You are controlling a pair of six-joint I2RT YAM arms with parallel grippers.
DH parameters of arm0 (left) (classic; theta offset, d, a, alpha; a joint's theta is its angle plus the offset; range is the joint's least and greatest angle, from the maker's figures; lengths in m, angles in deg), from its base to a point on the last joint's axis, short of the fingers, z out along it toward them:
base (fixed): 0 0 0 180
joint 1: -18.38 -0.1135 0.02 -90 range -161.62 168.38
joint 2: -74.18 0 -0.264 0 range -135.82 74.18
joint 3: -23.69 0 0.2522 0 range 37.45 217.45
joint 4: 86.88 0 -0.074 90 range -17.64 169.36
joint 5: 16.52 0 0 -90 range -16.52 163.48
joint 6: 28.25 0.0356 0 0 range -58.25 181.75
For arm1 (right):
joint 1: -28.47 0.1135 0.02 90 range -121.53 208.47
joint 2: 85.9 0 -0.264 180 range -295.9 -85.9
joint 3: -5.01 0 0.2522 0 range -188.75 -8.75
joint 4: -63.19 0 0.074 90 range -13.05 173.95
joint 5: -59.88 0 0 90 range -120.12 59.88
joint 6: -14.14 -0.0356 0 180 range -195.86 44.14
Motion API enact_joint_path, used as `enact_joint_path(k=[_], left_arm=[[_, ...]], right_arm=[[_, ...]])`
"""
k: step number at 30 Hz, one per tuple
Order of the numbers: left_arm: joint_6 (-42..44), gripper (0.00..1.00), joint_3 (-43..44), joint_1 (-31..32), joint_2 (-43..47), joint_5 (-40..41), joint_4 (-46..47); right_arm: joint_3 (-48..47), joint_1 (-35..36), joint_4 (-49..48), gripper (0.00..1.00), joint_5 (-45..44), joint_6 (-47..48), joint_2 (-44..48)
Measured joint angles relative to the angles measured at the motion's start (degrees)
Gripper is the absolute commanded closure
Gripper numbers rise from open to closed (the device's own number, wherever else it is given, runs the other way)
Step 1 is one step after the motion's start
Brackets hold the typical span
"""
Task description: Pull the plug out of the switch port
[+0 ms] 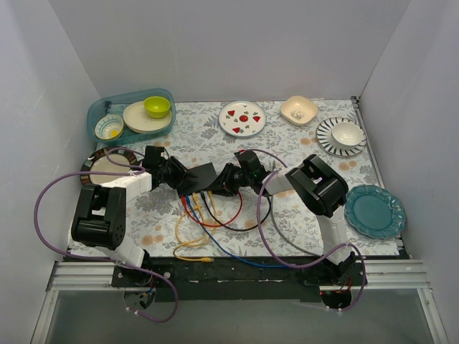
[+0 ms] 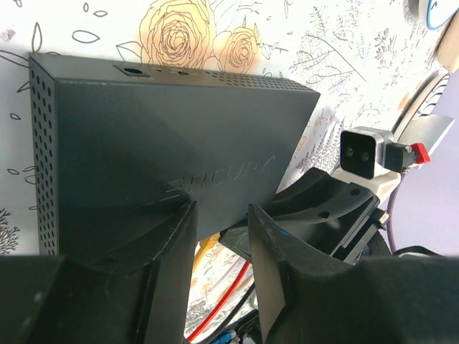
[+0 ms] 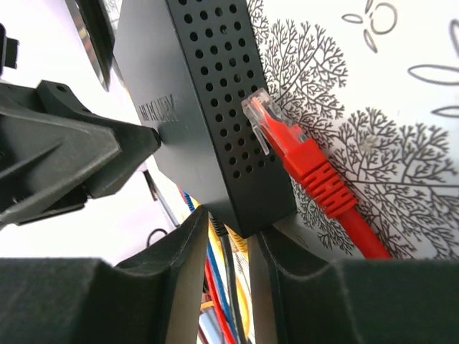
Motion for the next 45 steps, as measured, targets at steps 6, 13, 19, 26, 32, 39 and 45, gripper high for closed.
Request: enact_joint_path(k=[6,13,19,26,32,39,45], left_arm=[[0.55,0.66,-0.57,0.0,0.44,-0.37,0.04],[0.83,0.66,-1.57,-0.02,0.92,-1.2,0.68],[0.81,0.66,-2.75,-0.02,1.6,-2.58,1.4],[-0.46,0.66,-6.64,0.0,2.69,-8.02,4.13],[-1.53,0.67,-7.89,0.26,-0.15,-11.37,5.88],[-2.34,0.67,-6.56,0.33,-1.97,-12.52,5.68],[-3.19,0.67,-4.83,0.37,-3.56,-11.45,5.92]], right_arm=[[-0.02,-0.22,-1.53,0.72,0.22,-2.71,-1.03],[-0.02,-0.26,-4.5,0.86,1.22,-5.07,-2.54],[-0.02,-0.35,-5.18,0.96,1.9,-5.09,-2.82],[-0.17,-0.37,-5.16,0.99,2.27,-0.85,-2.82],[-0.24,-0.44,-5.07,0.99,2.86,2.51,-2.82],[-0.24,-0.74,-4.85,0.99,3.89,6.4,-2.78],[1.2,-0.76,-4.46,0.99,7.3,8.07,-2.27]])
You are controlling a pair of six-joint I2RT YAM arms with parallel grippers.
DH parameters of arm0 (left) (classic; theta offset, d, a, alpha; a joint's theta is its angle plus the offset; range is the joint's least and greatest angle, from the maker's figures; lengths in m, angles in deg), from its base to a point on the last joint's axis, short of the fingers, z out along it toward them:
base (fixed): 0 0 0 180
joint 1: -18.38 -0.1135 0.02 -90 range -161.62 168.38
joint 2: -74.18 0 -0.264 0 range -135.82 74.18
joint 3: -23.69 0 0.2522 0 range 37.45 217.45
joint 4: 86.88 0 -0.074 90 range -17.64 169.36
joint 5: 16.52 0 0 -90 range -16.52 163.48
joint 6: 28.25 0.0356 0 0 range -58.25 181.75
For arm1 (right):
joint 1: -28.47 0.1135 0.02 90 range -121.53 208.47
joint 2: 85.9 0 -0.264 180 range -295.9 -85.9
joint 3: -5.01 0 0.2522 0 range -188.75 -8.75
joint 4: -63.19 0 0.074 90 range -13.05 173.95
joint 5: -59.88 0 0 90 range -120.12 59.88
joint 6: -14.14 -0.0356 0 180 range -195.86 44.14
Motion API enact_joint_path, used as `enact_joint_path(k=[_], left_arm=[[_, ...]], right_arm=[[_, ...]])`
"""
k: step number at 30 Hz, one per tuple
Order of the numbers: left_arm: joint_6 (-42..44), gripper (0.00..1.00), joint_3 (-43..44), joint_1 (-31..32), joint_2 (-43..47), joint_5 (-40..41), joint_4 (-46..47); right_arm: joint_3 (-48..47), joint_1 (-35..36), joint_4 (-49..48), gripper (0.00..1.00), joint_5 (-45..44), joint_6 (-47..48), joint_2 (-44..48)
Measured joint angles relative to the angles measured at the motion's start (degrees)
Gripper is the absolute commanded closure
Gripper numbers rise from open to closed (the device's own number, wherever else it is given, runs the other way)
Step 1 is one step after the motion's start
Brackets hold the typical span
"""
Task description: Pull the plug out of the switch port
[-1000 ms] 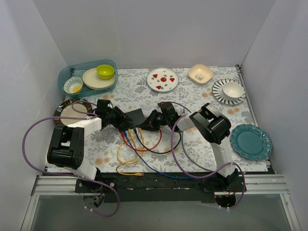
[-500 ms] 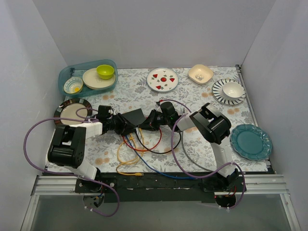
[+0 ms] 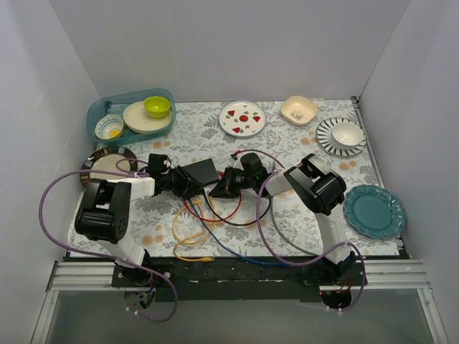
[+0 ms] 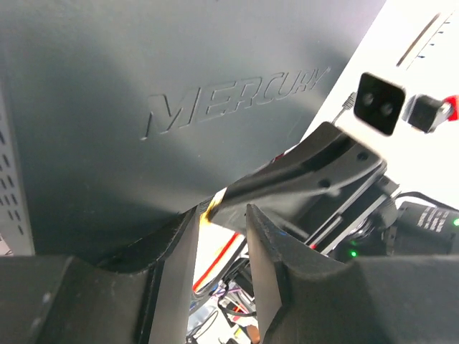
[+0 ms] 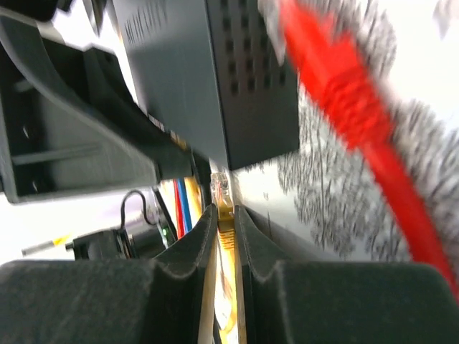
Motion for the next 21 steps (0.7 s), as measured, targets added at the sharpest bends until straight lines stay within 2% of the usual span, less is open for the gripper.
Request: enact_joint_path(k=[5,8,15,21], left_arm=[[-0.46,0.67,0.07,0.09,0.0,0.5,-0.11],[-0.57,0.66,0.09,0.11,0.31,0.72,-0.44],[0.57,0.62,0.09,-0.15,5.92,4.72,-3.15],[0.79,0.6,0.09,-0.72,12.81,6.84,-3.63]], right_arm=[[2.12,0.04,2.6,0.99,1.64,2.27,2.34],[5.75,-0.55,6.78,0.99,-0.68,5.51,7.19],[7.98,-5.51,28.0,0.99,-15.17,19.91,26.05],[6.32,-6.34,39.87,0.99,-26.4,29.09,36.89]])
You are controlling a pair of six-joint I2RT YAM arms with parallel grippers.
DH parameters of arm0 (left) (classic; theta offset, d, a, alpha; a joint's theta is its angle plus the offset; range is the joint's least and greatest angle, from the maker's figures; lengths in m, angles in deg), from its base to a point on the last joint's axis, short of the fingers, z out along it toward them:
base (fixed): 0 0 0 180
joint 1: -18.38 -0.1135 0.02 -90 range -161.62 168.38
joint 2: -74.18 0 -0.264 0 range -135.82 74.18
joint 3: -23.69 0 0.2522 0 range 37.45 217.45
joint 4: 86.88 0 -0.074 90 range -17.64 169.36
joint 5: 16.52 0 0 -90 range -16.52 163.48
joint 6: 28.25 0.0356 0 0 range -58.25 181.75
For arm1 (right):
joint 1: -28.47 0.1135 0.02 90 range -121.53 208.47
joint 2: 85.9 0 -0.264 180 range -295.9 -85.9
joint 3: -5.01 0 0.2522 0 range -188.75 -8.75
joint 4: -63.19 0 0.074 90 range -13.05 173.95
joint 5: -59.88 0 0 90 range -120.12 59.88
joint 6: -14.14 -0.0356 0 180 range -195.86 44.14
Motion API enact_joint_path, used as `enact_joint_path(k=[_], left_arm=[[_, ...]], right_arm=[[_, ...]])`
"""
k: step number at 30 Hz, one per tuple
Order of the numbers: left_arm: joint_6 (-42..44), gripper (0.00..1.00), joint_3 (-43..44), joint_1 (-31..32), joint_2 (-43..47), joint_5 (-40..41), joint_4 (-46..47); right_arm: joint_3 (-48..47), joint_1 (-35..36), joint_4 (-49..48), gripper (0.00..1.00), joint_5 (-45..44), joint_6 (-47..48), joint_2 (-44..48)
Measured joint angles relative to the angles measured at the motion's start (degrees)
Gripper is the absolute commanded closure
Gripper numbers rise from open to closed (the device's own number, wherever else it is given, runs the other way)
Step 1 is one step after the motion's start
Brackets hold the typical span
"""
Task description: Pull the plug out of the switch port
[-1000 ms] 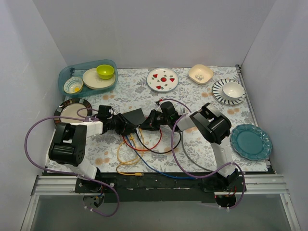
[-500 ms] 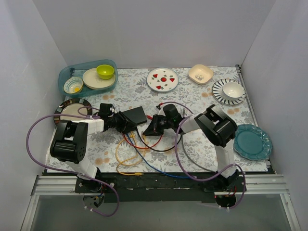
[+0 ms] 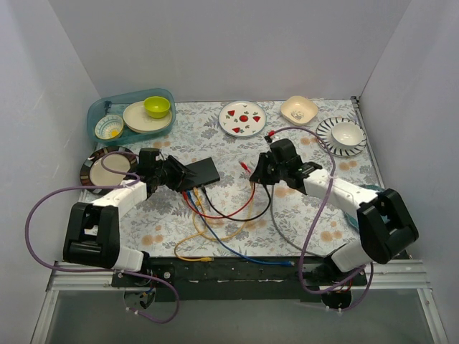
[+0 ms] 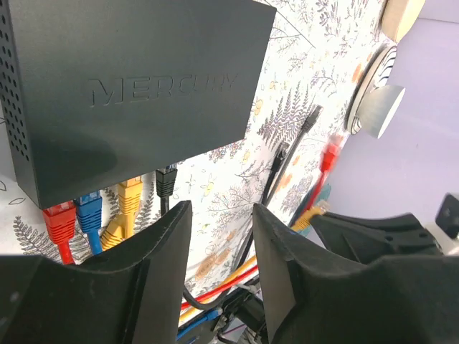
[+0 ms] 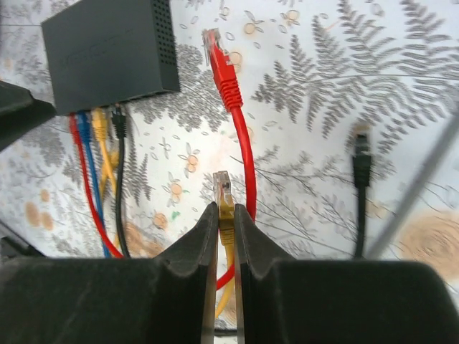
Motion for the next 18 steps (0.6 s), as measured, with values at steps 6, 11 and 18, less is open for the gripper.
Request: enact_joint_path(k=[6,11,18], left_arm=[[-0.04,0.6,0.0,-0.04,-0.31,0.83,-0.9],[-0.07,0.6,-0.02,-0.04,-0.33,1.88,-1.38],[-0.15,0.6,-1.44,-0.04,-0.42,3.06,-1.38]], right_arm=[[-1.05,0.15,9.01,0.99,-10.03,5.57,7.69],[-4.52,0.15,13.84,0.99,-20.57,9.7,12.22],[-4.61,-0.74,15.39,0.99,-29.16,10.97,18.75]])
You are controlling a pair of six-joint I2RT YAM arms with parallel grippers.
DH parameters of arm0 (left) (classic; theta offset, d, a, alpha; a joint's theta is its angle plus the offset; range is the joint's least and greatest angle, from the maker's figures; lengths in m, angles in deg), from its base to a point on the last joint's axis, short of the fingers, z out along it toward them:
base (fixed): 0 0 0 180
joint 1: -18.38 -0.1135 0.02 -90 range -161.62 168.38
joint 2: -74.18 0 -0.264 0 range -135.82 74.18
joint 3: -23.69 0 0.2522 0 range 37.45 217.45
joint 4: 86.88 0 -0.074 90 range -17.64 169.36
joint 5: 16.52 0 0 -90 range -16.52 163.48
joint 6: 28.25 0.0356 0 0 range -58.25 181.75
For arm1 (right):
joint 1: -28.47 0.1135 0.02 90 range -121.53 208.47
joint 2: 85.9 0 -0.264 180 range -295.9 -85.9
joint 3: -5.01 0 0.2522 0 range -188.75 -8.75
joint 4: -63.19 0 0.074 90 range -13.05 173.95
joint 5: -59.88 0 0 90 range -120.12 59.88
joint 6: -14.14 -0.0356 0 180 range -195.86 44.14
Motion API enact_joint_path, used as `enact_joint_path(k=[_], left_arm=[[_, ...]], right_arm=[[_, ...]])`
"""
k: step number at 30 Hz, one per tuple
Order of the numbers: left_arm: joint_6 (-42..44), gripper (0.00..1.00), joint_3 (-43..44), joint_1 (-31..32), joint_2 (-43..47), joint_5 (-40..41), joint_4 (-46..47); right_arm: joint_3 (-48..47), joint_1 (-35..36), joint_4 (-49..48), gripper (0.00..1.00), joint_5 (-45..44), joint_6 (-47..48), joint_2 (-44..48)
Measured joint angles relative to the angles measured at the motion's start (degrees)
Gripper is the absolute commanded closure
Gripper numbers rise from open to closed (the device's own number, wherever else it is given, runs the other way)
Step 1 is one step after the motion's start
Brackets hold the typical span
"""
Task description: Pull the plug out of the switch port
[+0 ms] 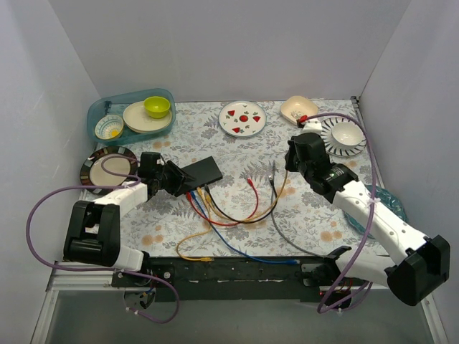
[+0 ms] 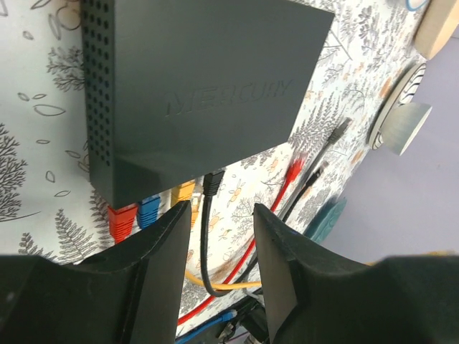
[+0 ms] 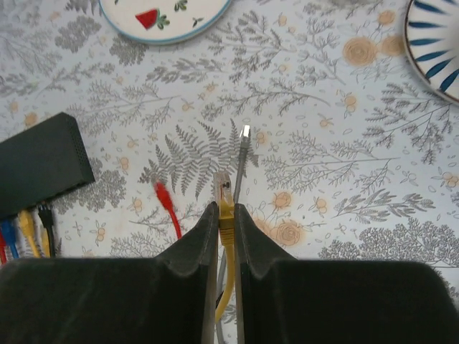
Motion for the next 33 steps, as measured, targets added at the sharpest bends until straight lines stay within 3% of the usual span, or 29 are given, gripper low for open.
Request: enact_joint_path(k=[12,18,25,33], left_arm=[[-0.37,0.6,0.04,0.0,-1.73,0.13,-0.28],[-0.33,0.6,1.55,0.0,-3.32,0.17,-1.14],[-0.33,0.6,3.76,0.0,-4.9,0.15,-1.46],[-0.35,0.6,4.96,0.0,-6.32,-0.13,-1.46]], right_arm=[[-3.74,-4.26,0.37,0.99,-11.34,-0.94,1.88],[-2.08,-6.36,-7.06,0.99,-12.09,-1.42,11.89],[-9.31,-6.38,-11.21,0.99,-15.98,2.12,10.54],[-8.85,-7.19,-9.33,0.99,-13.81,1.55,4.28]])
